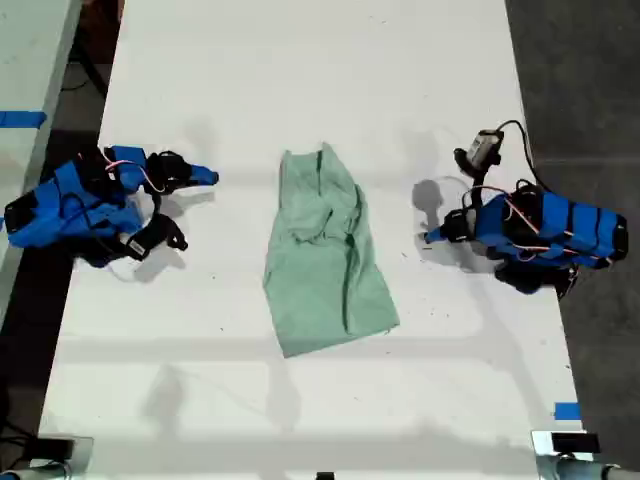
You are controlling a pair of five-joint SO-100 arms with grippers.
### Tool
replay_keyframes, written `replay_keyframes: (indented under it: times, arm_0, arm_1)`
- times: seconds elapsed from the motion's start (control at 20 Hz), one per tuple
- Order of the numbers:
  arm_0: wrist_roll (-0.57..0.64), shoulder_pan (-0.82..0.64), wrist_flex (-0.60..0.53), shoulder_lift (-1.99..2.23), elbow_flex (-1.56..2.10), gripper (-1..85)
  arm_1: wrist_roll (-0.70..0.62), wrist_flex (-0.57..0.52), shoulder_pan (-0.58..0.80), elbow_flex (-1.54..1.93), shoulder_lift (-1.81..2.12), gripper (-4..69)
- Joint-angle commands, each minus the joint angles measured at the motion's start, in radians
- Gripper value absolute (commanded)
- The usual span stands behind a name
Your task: Fold t shirt
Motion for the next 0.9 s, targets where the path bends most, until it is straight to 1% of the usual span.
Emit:
replay_keyframes:
  times: [0.0, 0.05, 0.15, 0.25, 0.35, 0.45, 0.5, 0.6, 0.65, 0.75, 0.85]
  arm_0:
    - [-0.333, 0.305, 0.098, -0.189, -0.348, -0.3]
    - [-0.382, 0.334, 0.13, -0.356, -0.471, -0.3]
    - [-0.541, 0.442, 0.199, -0.687, -0.726, -0.3]
    - [-0.726, 0.552, 0.27, -0.959, -0.965, 0.1]
    - [-0.864, 0.637, 0.342, -1.246, -1.216, 0.1]
    - [-0.934, 0.713, 0.382, -1.505, -1.474, 4.7]
    - [-0.973, 0.747, 0.402, -1.637, -1.6, 9.2]
    - [-1.075, 0.795, 0.479, -1.904, -1.858, 21.3]
    - [-1.095, 0.805, 0.48, -2.0, -1.94, 24.5]
    - [-1.083, 0.81, 0.456, -2.146, -2.063, 25.8]
    - [-1.08, 0.81, 0.419, -2.244, -2.123, 25.1]
  arm_1:
    - [0.021, 0.003, -0.008, 0.038, 0.012, 2.1]
    - [0.025, 0.003, -0.009, 0.038, 0.012, 2.1]
    - [0.026, 0.003, -0.011, 0.038, 0.012, 2.1]
    - [0.026, 0.003, -0.011, 0.038, 0.012, 2.1]
    - [0.025, 0.003, -0.011, 0.038, 0.012, 2.1]
    - [0.02, 0.003, -0.009, 0.038, 0.012, 2.1]
    - [0.02, 0.003, -0.009, 0.038, 0.012, 2.1]
    - [0.018, 0.003, -0.011, 0.038, 0.012, 2.1]
    - [0.018, 0.003, -0.011, 0.038, 0.012, 2.1]
    - [0.017, 0.003, -0.012, 0.038, 0.012, 2.1]
    - [0.015, 0.003, -0.012, 0.038, 0.012, 2.1]
